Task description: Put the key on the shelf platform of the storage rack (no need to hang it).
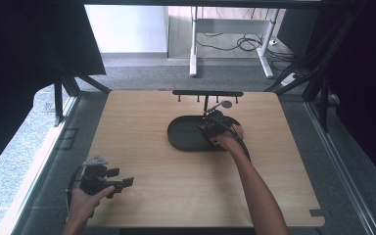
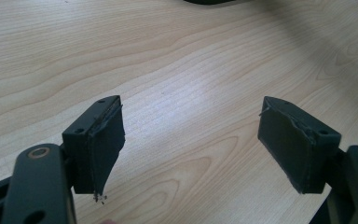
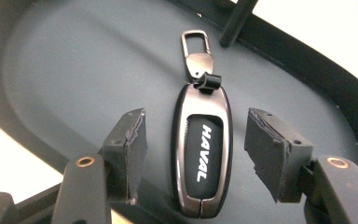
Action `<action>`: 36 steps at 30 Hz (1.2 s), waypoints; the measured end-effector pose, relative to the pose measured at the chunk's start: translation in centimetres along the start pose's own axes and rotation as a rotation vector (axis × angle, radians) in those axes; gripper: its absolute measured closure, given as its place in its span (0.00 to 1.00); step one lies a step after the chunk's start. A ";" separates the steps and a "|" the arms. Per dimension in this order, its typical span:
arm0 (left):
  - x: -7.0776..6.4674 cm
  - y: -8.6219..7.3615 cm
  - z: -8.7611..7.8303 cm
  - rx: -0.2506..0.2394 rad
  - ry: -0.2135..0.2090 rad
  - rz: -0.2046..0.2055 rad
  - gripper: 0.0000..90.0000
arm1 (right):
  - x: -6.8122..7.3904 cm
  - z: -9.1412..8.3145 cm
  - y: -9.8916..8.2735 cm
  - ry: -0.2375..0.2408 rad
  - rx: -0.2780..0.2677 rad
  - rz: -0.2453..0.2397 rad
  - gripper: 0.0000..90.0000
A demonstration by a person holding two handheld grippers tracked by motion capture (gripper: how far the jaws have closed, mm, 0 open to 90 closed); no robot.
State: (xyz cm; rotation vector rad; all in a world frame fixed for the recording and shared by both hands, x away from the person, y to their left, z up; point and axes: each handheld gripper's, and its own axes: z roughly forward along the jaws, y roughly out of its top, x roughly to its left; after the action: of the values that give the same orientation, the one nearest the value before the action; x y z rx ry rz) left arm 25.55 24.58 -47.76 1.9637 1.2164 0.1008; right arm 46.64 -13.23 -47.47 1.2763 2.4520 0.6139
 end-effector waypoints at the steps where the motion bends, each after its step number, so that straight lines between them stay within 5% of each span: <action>1: 0.0 0.0 0.0 0.001 0.000 0.001 0.25 | 0.1 -0.4 0.0 0.001 -0.005 -0.001 0.44; 17: -0.3 0.0 0.2 0.005 0.000 0.006 0.25 | 0.8 -5.3 -2.3 0.058 -0.122 -0.049 0.44; 28: -0.6 0.0 0.5 0.013 0.001 0.009 0.25 | 1.7 -8.0 -8.1 0.125 -0.205 -0.075 0.43; 36: -0.7 0.0 0.7 0.022 0.002 0.013 0.25 | 2.1 -8.0 -12.8 0.151 -0.215 -0.070 0.44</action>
State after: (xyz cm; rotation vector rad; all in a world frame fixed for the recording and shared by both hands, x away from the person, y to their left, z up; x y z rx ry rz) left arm 25.51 23.59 -47.99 1.9910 1.2108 0.0970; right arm 32.97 -19.87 -47.16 1.0914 2.4558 0.9577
